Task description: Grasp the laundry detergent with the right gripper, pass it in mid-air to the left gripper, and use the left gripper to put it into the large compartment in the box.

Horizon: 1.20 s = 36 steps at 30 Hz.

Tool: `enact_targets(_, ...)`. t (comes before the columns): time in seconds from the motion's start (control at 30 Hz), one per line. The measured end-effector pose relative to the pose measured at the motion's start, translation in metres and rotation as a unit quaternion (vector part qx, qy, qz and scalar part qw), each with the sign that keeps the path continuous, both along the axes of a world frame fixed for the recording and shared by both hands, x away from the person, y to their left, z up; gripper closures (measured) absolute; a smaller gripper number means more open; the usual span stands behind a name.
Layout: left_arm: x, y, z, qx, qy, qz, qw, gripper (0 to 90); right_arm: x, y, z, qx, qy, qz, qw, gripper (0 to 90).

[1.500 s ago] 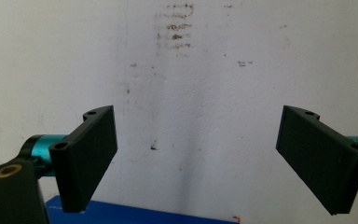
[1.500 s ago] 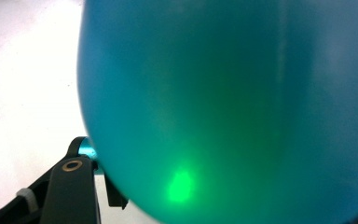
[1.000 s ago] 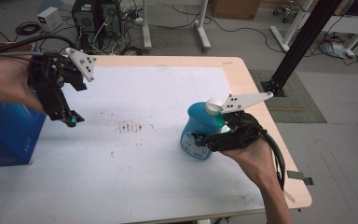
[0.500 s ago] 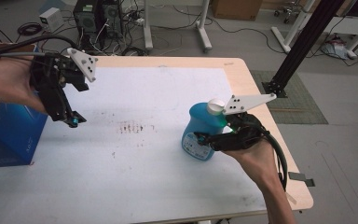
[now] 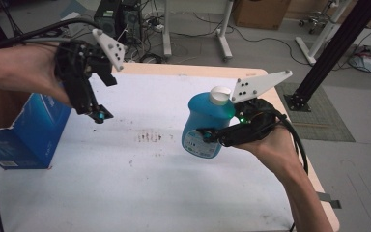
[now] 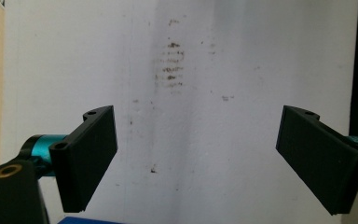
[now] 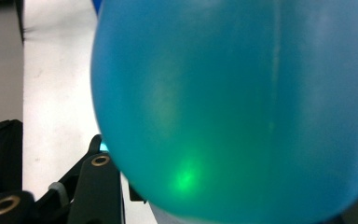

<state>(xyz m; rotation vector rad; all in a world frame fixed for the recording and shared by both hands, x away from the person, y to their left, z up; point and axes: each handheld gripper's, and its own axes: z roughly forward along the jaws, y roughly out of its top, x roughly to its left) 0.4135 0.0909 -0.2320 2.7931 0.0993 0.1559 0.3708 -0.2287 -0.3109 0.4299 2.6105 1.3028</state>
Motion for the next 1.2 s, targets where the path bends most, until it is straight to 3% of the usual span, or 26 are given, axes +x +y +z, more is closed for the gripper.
enact_targets(0.1,-0.003,-0.009,0.018,-0.017,0.004,-0.008,0.9998,12.5,0.01,0.024,0.011,-0.025,-0.014,0.037,0.9989,46.3)
enact_targets(0.2,-0.005,-0.017,0.026,-0.02,0.002,-0.013,0.9997,12.5,0.016,0.039,0.016,-0.028,-0.02,0.057,0.9977,46.3)
enact_targets(0.4,-0.004,-0.025,0.028,-0.021,0.013,-0.009,0.9996,12.5,0.025,0.066,0.019,-0.027,-0.017,0.101,0.9944,46.3)
enact_targets(0.53,-0.004,-0.027,0.025,-0.011,0.017,-0.003,0.9998,12.5,0.036,0.095,0.02,-0.033,-0.027,0.14,0.9893,46.1)
enact_targets(0.67,-0.004,-0.028,0.027,-0.018,0.015,0.0,0.9997,12.5,0.044,0.112,0.018,-0.019,-0.019,0.154,0.9878,46.1)
enact_targets(0.77,-0.004,-0.03,0.025,-0.011,0.015,0.001,0.9998,12.5,0.047,0.121,0.014,-0.011,-0.012,0.164,0.9864,46.0)
enact_targets(1.2,0.0,-0.041,0.008,0.006,0.017,0.006,0.9998,12.5,0.051,0.132,0.004,-0.023,-0.002,0.171,0.985,46.0)
